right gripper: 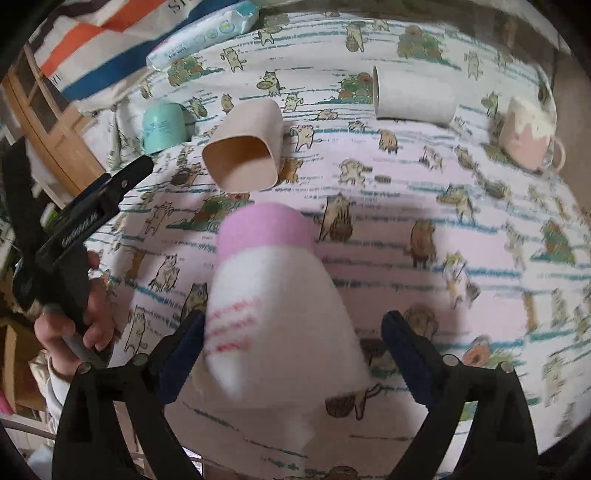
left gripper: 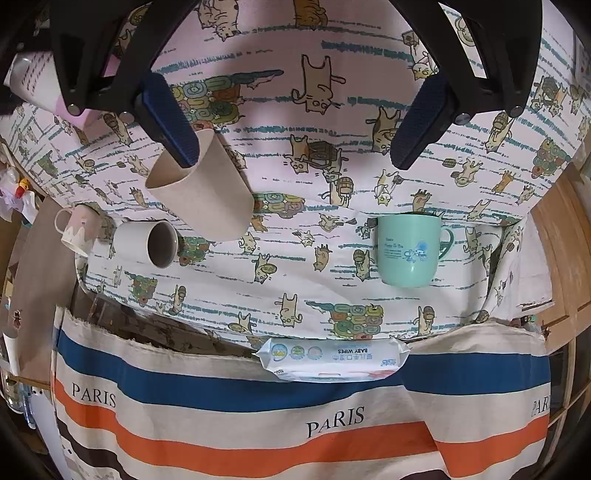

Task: Flip cup upside down
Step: 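Carry the white cup with the right tool toward the left tool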

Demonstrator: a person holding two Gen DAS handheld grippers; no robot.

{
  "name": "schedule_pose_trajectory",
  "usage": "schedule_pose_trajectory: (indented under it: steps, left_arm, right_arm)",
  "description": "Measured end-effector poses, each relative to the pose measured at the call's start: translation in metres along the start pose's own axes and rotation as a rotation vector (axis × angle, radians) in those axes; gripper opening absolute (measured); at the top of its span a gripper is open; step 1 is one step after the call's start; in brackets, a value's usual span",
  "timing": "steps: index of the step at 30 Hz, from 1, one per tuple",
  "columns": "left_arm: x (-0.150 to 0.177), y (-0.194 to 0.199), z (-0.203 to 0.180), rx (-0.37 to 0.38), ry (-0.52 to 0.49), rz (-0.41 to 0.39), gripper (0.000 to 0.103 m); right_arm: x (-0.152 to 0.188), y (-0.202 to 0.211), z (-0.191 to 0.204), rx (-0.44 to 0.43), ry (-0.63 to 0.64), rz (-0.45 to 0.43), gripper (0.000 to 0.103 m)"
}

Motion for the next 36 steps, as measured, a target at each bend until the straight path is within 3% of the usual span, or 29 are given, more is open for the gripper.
schedule_pose_trajectory:
  steps: [4,7,16,28,36]
  left_arm:
    - [0.000,-0.001,-0.001,0.001,-0.003,0.007,0.103]
    - [0.001,-0.001,-0.001,0.000,-0.001,0.007,0.103]
    - [0.001,-0.003,-0.001,0.000,-0.001,0.009,0.103]
    - [0.001,-0.001,0.001,-0.001,0.001,-0.002,0.103]
    - [0.001,0.000,-0.005,0.001,-0.030,-0.007,0.103]
  right_arm:
    - [0.015,-0.001,0.002,-0.027,0.046,-0.050,0.096]
    - [0.020,0.004,0.004,-0.044,0.089,-0.113,0.084]
    - [0.008,0.032,0.009,-0.072,0.081,-0.266,0.082]
    - [-0.033,0.034,0.042,0.053,0.174,-0.310,0.080]
    - [-0.041,0.031,0.044,0.061,0.180,-0.315,0.080]
Point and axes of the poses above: each gripper's, at about its wrist camera, not at the fingertips, and y roughly against the way its jaws point, z to its left, x to its underside, the point moved 2 cm from there along -y, roughly the way its jaws point
